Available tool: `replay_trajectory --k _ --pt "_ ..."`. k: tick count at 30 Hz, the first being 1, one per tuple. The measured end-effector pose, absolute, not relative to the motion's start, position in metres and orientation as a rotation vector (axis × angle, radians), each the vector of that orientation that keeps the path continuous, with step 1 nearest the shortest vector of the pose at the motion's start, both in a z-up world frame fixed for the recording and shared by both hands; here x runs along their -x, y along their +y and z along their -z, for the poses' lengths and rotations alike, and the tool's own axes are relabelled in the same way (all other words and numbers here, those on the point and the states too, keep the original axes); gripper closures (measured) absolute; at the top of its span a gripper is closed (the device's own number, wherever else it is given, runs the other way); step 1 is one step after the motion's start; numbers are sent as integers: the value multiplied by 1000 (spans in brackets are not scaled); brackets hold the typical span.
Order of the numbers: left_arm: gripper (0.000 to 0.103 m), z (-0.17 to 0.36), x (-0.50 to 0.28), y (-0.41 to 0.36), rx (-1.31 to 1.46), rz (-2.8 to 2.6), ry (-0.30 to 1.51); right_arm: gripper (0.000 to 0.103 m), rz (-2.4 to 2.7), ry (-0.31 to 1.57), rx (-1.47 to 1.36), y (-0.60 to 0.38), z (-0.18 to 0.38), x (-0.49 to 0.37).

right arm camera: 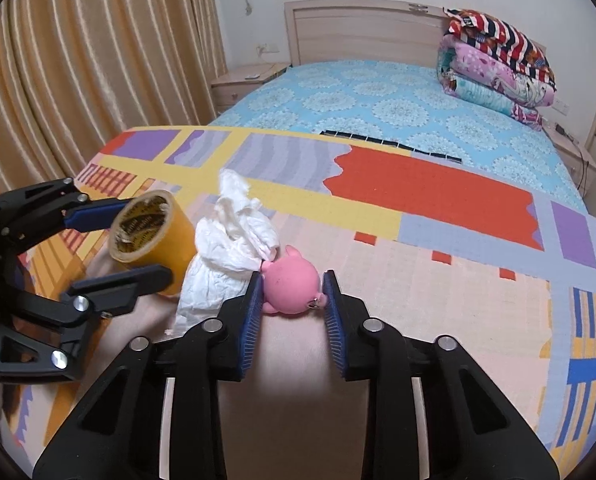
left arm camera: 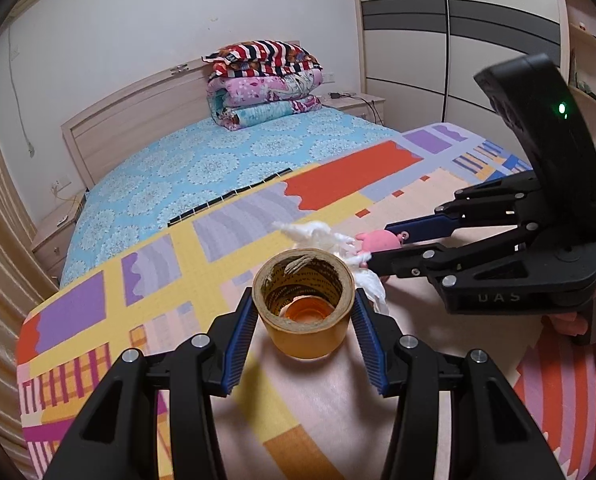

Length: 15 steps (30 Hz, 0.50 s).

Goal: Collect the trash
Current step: 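Grasp the yellow tape roll with the left tool while the right tool grasps the pink pig, then carry the tape roll and pink pig down under the board edge to the bag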

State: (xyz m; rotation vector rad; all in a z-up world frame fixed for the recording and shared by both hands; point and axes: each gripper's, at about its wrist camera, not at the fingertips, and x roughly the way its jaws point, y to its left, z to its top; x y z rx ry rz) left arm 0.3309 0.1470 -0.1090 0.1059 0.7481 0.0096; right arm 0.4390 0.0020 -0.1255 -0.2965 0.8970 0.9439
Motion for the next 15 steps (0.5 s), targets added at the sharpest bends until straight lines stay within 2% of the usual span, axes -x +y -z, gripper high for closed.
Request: replay_trajectory --k 15 --pt "57 59 -260 123 -113 -17 674 73 -954 847 322 -25 86 -384"
